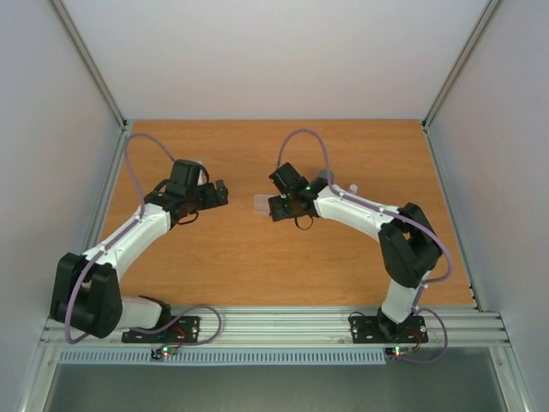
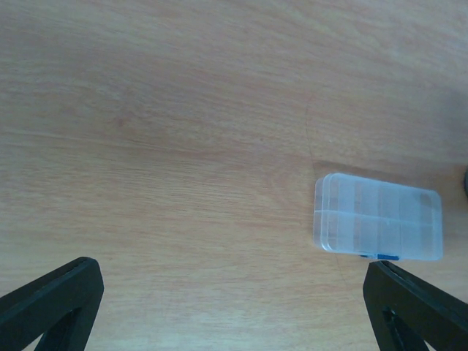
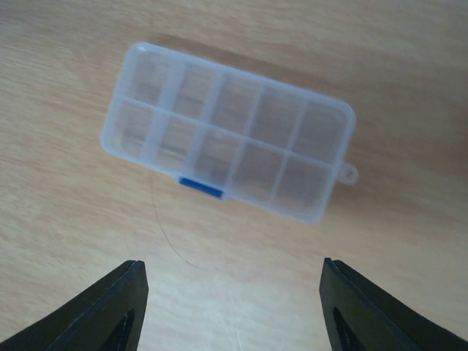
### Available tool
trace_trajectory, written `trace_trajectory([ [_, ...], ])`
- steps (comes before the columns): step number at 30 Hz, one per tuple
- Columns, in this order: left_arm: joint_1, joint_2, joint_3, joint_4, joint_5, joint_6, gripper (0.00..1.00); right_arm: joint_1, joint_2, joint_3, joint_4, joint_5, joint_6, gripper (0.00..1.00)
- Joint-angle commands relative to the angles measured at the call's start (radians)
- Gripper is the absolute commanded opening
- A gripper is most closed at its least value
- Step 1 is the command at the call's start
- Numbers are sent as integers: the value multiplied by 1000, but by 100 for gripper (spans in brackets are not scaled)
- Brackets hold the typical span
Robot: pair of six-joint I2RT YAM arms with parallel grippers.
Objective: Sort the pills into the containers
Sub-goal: Adjust the pill container at the center of the board.
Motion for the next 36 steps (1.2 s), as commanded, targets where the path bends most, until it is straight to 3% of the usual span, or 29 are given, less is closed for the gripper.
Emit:
trace_trajectory([
  [1, -26, 53, 34, 55, -42, 95, 99, 0, -109, -110, 63, 0, 213, 64],
  [5, -45, 137, 77, 77, -67, 109, 99, -1, -108, -165, 80, -20, 230, 56],
  [7, -68, 210, 125, 73, -71, 127, 97, 1, -110, -201, 109, -36, 243, 39],
  [9, -85, 275, 174, 63, -75, 132, 95, 1, -112, -227, 134, -48, 255, 29],
  [12, -91, 364, 249, 55, -52, 100, 80, 1, -105, -243, 152, -47, 257, 19],
  [15, -98, 440, 310, 55, -12, 79, 64, 1, -87, -244, 160, -40, 250, 18],
  [18, -106, 503, 375, 41, 11, 75, 40, 1, -56, -240, 174, -48, 242, 18],
  [21, -115, 565, 444, 15, 21, 78, 28, 1, -27, -230, 185, -46, 239, 18],
  [28, -132, 675, 552, -8, 67, 82, 11, 2, 43, -167, 186, -46, 218, 18],
  [36, -172, 744, 611, -19, 93, 79, 10, -7, 89, -123, 171, -20, 203, 18],
])
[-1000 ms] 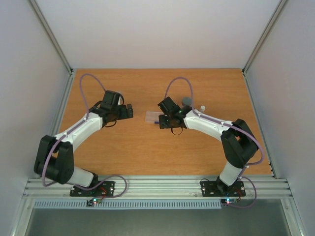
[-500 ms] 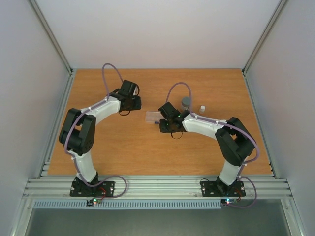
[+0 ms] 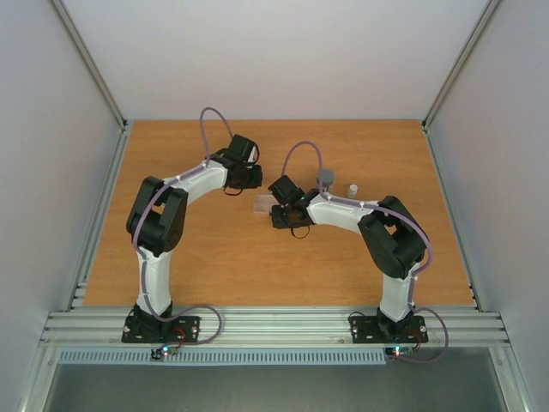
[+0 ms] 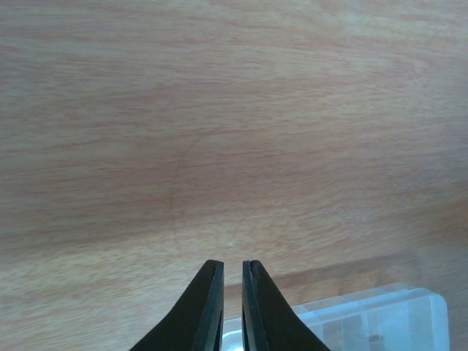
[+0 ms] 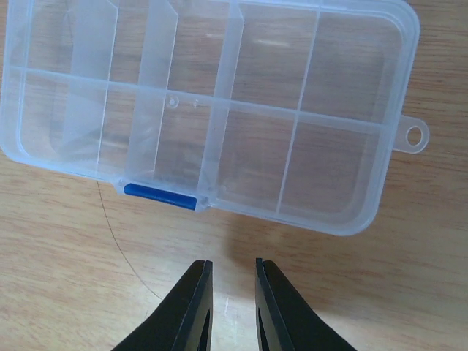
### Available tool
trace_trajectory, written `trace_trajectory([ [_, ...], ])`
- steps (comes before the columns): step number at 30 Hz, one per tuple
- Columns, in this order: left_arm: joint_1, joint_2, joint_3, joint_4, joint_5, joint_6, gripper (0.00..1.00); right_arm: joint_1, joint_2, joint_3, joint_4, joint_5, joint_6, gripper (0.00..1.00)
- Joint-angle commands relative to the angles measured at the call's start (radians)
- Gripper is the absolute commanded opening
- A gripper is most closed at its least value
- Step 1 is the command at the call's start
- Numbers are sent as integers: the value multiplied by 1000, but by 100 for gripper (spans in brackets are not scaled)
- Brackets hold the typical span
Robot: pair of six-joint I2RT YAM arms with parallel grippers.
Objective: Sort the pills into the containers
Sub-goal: Adjust the pill container at the center of the board.
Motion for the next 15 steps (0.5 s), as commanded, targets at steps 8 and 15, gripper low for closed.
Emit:
trace_trajectory([
  [8, -67, 57, 18, -4, 27, -4, 9, -25, 21, 19, -9, 45, -31, 18],
  [15, -67, 51, -24, 1, 9, -14, 8, -48, 43, 26, -9, 62, -53, 18],
])
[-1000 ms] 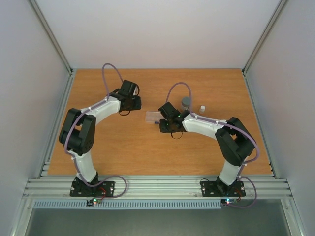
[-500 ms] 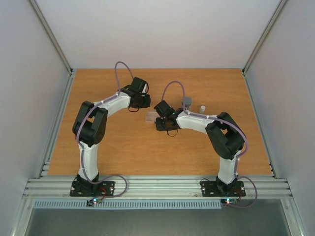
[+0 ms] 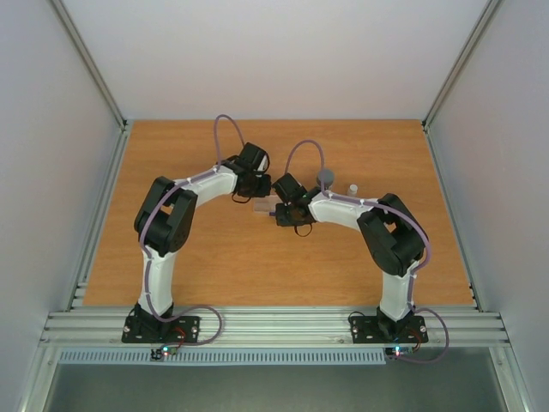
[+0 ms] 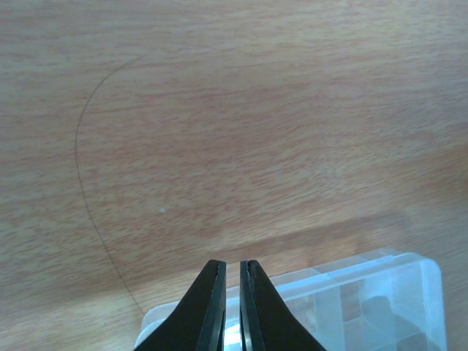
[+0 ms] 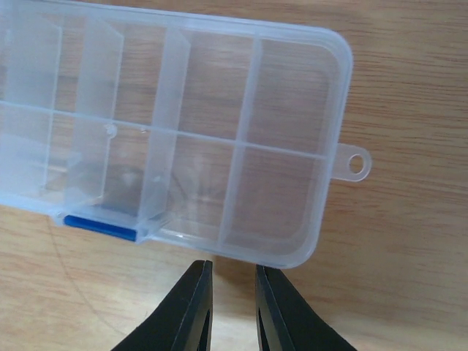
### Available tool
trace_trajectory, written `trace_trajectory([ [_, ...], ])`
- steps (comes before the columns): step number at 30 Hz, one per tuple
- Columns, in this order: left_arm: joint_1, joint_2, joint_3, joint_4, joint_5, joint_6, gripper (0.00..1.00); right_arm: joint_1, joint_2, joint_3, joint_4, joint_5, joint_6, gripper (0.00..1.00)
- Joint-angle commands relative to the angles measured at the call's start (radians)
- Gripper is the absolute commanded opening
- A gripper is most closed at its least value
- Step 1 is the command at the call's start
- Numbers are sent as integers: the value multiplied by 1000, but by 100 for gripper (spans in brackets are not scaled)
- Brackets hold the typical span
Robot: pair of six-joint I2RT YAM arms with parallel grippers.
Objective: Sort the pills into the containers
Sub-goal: Adjust the pill container at the center of the board.
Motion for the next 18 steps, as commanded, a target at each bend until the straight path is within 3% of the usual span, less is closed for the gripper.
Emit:
trace_trajectory([
  [1, 2, -1, -42, 6, -6, -10, 8, -19, 27, 18, -5, 32, -24, 18],
  [18, 2, -113, -239, 49, -40, -37, 6, -29, 90, 98, 0, -1, -81, 18],
])
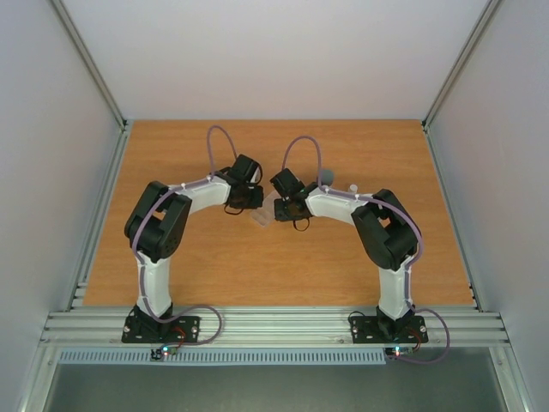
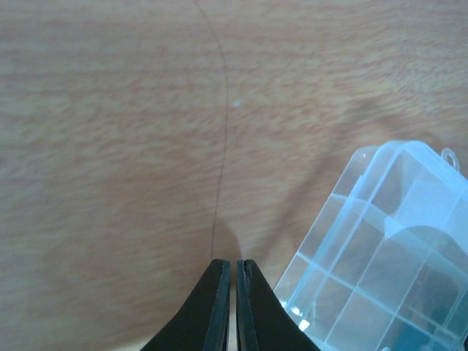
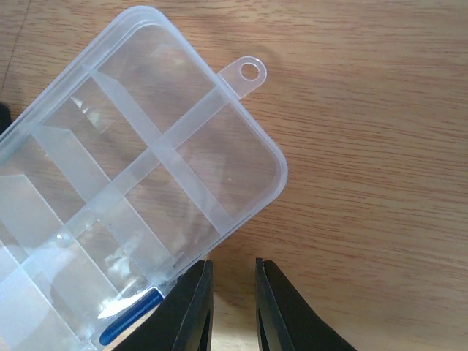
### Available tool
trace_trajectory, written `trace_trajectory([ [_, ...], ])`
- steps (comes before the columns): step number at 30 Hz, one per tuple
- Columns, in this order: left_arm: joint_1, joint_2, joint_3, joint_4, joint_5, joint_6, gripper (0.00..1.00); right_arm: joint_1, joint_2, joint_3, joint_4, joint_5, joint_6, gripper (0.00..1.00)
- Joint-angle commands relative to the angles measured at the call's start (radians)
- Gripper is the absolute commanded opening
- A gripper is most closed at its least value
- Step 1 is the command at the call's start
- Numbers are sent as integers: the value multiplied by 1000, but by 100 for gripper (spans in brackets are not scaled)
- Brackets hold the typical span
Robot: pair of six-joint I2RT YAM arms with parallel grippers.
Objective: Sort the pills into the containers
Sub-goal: Adjust the pill container at the center of the board.
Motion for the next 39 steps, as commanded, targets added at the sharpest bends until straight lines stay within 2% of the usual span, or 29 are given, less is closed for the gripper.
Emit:
trace_trajectory([
  [1, 0, -50, -69, -13, -30, -27, 6, -3, 24, 33, 3, -28, -25, 18],
  [7, 0, -113, -120, -21, -115, -63, 6, 21, 55, 80, -13, -46, -37, 18],
  [12, 9, -173, -142, -53, -245, -110, 9, 52, 76, 111, -26, -55, -33, 18],
  [13, 15, -192, -151, -56, -267, -126, 12, 57, 80, 116, -28, -55, -32, 18],
  [15, 32, -235, -179, -54, -301, -156, 25, 66, 85, 124, -31, -59, -27, 18],
  [19, 72, -335, -253, 15, -276, -190, 51, 73, 91, 134, -26, -77, -17, 18],
  [23, 78, -421, -335, 126, -189, -144, 54, 75, 104, 148, -20, -89, -9, 18],
  [33, 75, -483, -374, 169, -120, -17, 59, 68, 133, 199, -63, -13, -15, 19],
  [35, 69, -482, -367, 163, -110, 12, 65, 57, 136, 201, -61, -9, -13, 19],
  [37, 56, -477, -365, 158, -110, 33, 78, 44, 138, 205, -59, -12, -12, 19],
  [39, 41, -475, -371, 169, -83, 48, 86, 34, 136, 206, -52, -19, -13, 19],
])
